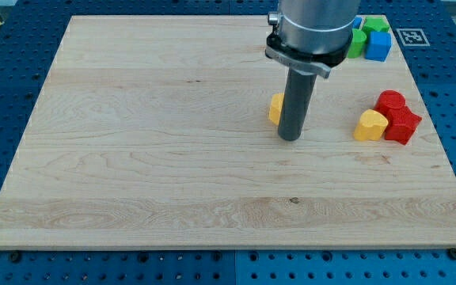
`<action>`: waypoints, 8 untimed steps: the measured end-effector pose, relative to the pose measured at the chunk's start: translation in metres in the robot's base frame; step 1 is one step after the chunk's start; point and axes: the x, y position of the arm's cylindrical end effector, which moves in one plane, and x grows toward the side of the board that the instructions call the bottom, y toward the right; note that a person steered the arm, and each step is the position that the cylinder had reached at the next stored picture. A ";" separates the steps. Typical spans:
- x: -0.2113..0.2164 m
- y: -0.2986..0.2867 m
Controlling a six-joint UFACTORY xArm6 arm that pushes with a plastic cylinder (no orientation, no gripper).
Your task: Slid the yellow hexagon towards the red circle
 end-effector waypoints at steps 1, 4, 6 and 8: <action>0.003 -0.049; -0.037 -0.002; -0.041 -0.012; -0.063 -0.005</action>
